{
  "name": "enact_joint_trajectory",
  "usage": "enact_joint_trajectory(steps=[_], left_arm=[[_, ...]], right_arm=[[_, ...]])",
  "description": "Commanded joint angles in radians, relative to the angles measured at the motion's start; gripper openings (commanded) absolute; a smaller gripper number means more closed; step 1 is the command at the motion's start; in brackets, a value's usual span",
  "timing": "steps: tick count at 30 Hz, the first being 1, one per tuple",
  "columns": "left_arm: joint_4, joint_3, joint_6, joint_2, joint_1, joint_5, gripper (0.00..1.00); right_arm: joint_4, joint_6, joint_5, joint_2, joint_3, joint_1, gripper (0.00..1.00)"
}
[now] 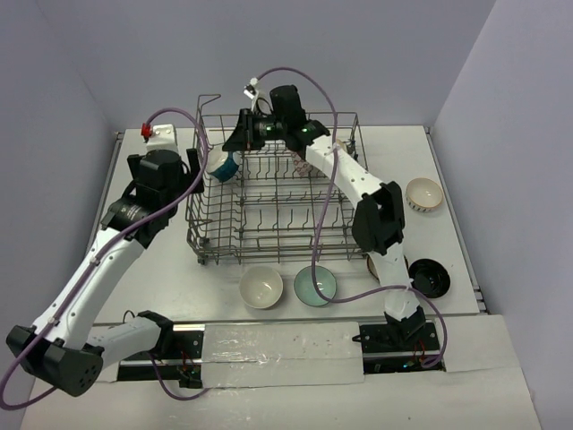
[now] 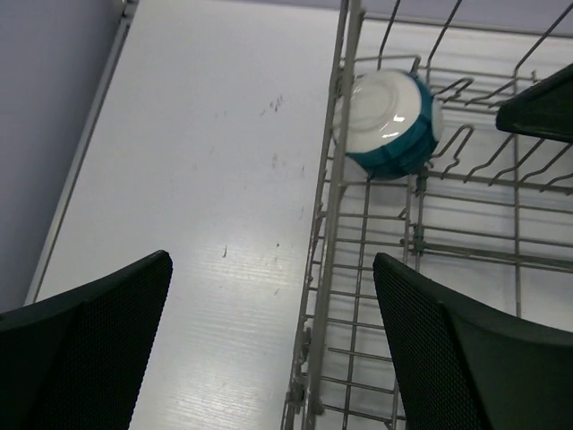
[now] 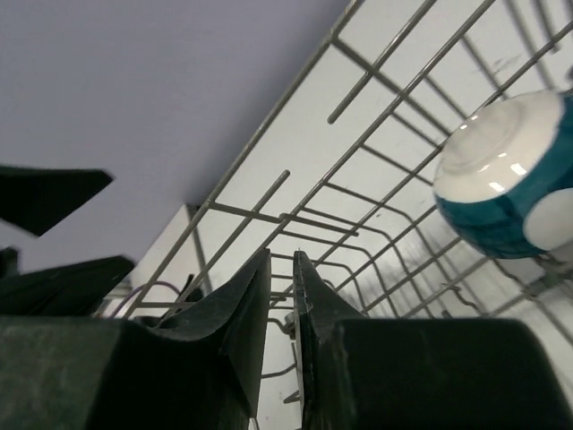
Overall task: Load the bowls into the dish rack
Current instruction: Move the bowl to the dish rack, then move the dish rack to the center of the board.
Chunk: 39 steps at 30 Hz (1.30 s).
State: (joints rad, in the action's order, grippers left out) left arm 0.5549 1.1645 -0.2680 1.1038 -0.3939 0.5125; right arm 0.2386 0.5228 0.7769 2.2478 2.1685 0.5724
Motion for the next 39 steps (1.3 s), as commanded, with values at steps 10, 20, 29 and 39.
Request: enact_joint_trajectory(steps=[10,20,29,39], left_arm=[[0.001,0.104,-0.005,-0.124,-0.315,0.124,0.99],[-0.108,0.124,0.096,0.042,-0.574,0.023,0.99],[-0.098,0.083,0.155,0.133,-0.678,-0.036,0.99],[-0.055,0.029,0.213,0.132,-0.738,-0.149,0.93]], right_arm=[[0.295,-0.219,-0.381,-0.479,-0.246,-0.043,0.26],[0.326,-0.238,-0.692,-0.766,-0.527,-0.065,0.27],[0.263,-0.221,-0.805,-0.993,-0.795,-0.105,0.30],[0.202,-0.201,-0.775,-1.139,-0.986,-0.109,0.32]])
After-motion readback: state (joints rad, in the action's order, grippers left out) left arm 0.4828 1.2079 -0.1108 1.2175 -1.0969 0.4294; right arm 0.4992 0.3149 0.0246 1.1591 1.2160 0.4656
